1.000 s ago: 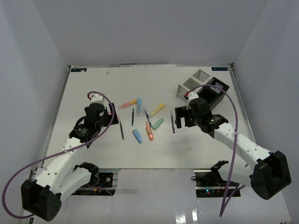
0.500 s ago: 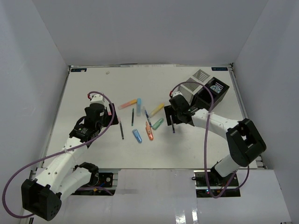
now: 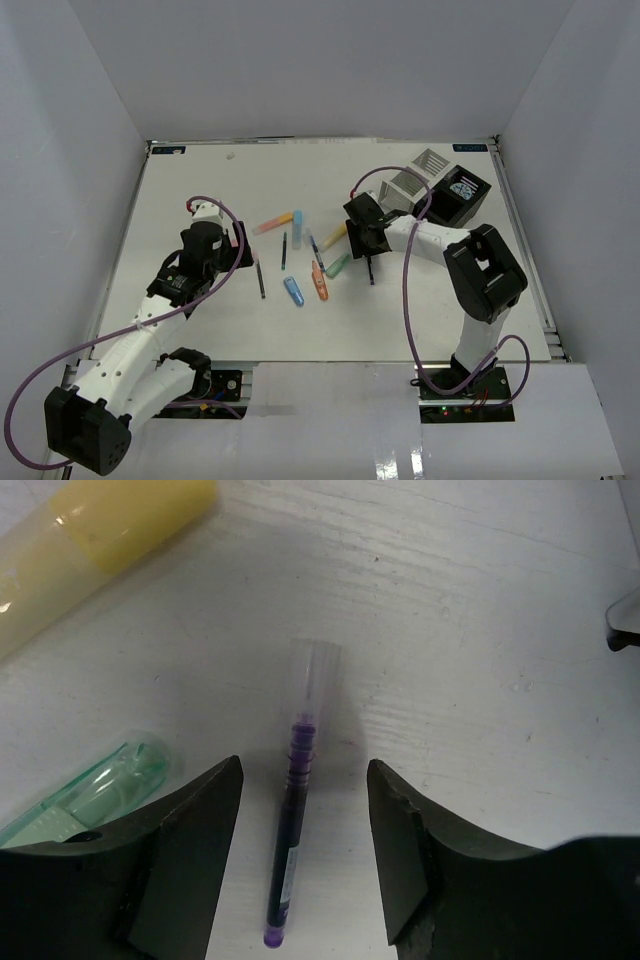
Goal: Sort the stationery into containers
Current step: Pick up the pen from the center of the board.
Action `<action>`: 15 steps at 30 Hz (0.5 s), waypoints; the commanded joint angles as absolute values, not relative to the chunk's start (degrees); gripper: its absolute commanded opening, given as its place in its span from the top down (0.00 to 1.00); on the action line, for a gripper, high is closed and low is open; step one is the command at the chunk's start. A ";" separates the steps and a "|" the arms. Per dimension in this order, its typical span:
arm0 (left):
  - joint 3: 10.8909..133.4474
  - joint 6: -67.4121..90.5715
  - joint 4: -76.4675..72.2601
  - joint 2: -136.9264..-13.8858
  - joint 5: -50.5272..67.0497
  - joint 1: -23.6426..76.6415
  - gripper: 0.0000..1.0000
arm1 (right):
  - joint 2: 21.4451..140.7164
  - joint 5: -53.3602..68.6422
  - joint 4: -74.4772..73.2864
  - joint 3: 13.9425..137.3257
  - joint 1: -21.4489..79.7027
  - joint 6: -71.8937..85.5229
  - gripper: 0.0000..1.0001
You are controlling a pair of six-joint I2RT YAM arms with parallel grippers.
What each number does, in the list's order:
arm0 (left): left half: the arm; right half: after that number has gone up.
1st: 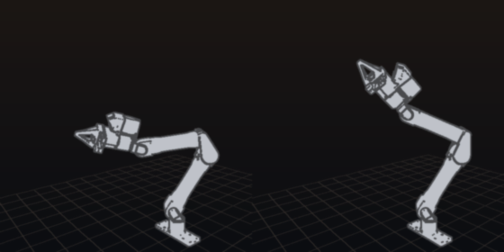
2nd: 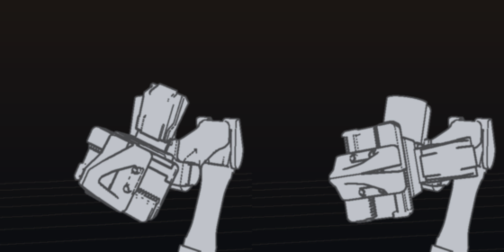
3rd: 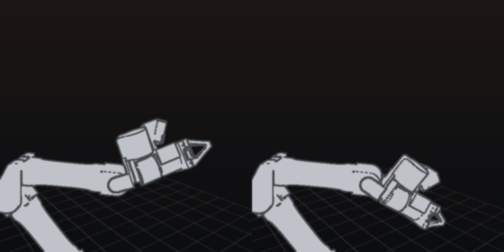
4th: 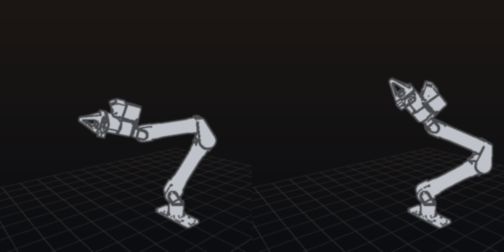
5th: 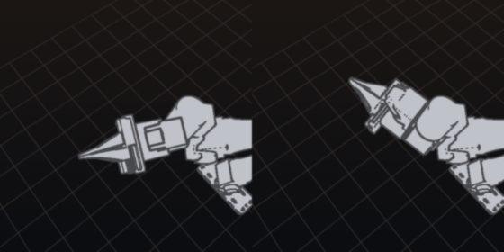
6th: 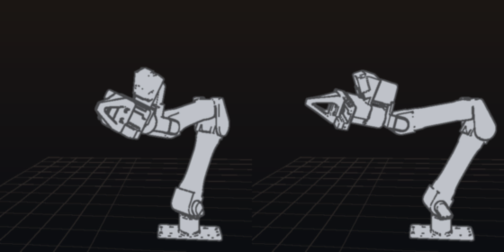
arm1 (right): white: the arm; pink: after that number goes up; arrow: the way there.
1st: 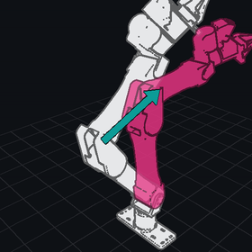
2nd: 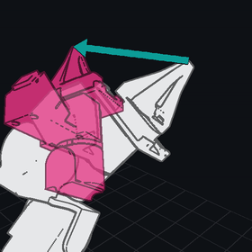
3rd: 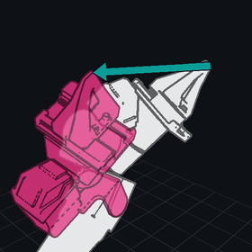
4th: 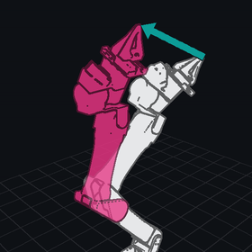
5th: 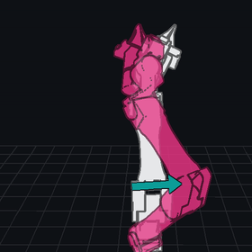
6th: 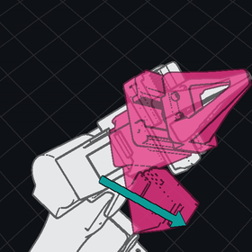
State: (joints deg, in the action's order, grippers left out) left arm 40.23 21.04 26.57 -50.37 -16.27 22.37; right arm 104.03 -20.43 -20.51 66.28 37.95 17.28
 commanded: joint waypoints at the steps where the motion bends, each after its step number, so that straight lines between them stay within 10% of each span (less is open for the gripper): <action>1: 41.13 21.27 26.46 -49.04 -15.47 22.24 0.02 | 106.07 -22.50 -22.06 69.69 37.88 18.81 0.41; 15: 41.04 21.36 26.28 -48.69 -15.21 22.24 0.02 | 109.69 -20.22 -22.06 68.56 35.07 19.86 0.69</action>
